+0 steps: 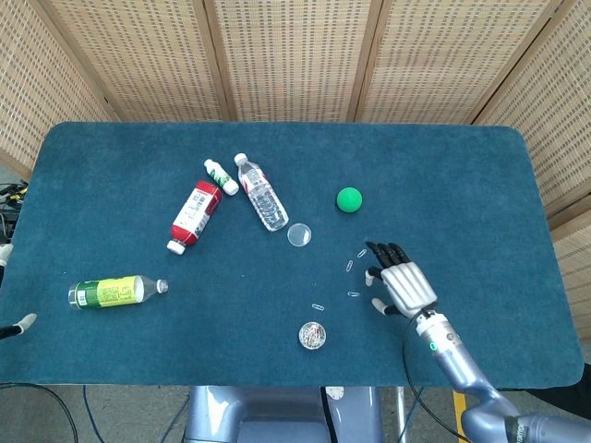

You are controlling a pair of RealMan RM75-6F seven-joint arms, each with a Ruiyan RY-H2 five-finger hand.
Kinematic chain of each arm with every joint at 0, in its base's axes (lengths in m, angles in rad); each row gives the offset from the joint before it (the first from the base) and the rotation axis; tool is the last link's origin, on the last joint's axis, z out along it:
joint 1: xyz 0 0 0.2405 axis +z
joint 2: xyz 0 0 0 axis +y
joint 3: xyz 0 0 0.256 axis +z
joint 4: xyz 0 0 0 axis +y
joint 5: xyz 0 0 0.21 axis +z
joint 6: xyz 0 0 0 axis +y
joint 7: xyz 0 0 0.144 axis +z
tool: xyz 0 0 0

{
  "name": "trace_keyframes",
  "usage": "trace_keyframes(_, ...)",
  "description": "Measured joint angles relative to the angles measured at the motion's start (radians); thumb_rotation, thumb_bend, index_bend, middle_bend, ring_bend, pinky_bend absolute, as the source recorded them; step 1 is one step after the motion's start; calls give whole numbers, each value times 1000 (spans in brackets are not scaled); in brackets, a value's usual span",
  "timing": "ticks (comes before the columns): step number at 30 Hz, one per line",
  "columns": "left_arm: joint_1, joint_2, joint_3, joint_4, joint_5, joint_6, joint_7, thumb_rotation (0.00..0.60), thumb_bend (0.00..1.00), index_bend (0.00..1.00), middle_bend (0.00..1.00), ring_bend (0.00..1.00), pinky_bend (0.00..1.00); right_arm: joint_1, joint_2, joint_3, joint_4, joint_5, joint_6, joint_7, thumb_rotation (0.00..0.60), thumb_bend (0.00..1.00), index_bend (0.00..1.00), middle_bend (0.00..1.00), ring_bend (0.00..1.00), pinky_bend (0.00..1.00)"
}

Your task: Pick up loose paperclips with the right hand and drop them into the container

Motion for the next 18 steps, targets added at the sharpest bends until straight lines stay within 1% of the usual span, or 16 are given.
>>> trace_keyframes(4,-2,0,2,1,1,-6,-2,600,0,0,0,0,0,34,-73,12,38,83,-31,-73,600,278,477,0,0,4)
trace_keyframes(6,-2,1,3,0,0,-5,-3,600,0,0,0,0,0,46,-101,13,57,108,-38,-102,600,279,484,0,0,7)
trace_keyframes(10,-3,1,3,0,-1,-7,-4,600,0,0,0,0,0,70,-153,10,102,135,-43,-150,600,308,493,0,0,10)
trace_keyframes(18,-5,0,2,1,-5,-10,-4,600,0,0,0,0,0,102,-210,11,159,187,-54,-193,600,337,497,0,0,10)
